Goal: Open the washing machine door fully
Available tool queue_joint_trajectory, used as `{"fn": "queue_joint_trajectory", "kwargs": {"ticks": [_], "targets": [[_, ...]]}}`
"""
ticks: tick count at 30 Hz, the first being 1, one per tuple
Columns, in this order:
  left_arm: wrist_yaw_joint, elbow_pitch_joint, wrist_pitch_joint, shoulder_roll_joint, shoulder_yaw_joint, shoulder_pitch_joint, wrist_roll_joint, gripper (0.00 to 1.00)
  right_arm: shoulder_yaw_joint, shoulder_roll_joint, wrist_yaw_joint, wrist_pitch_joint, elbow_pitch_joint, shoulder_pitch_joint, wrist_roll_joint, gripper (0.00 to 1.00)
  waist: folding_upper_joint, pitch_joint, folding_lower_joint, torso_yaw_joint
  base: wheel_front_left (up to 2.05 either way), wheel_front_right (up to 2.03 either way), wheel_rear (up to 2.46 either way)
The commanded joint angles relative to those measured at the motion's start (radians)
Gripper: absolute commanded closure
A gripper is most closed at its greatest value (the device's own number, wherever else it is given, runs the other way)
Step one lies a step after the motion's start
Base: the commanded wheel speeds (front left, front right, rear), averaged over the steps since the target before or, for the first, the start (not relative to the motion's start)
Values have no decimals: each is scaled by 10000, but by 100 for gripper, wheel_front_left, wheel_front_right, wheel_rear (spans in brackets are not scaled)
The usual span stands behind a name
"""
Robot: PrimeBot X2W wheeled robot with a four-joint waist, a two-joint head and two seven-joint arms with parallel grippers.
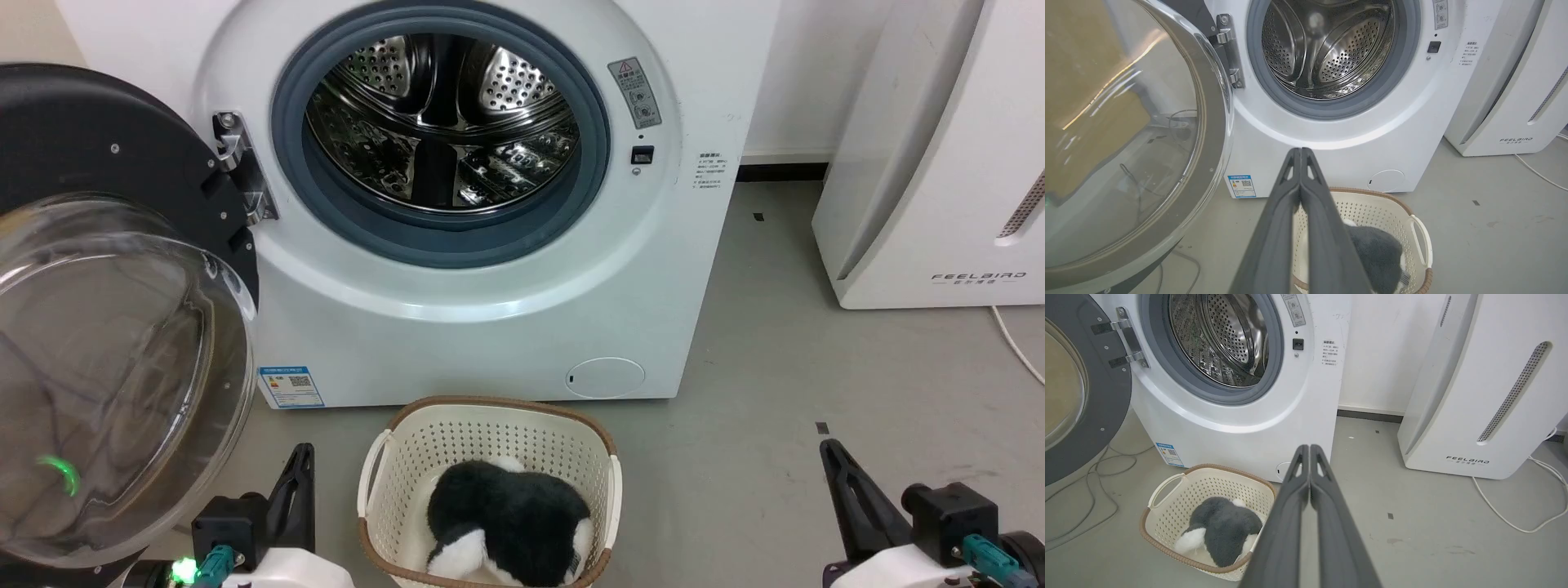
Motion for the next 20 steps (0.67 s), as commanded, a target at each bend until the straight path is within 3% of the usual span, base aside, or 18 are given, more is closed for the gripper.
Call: {"fn": "queue_joint_trajectory", "kwargs": {"ticks": [1, 20], "targets": [[-69, -46, 26, -73, 94, -189, 137, 100, 20, 10, 2, -52, 32, -222, -37, 100, 0, 5, 0, 2, 0, 0, 0], [-432, -127, 203, -482, 482, -276, 671, 100, 84, 13, 3, -76, 140, -414, -88, 100, 0, 56, 0, 20, 0, 0, 0]]}}
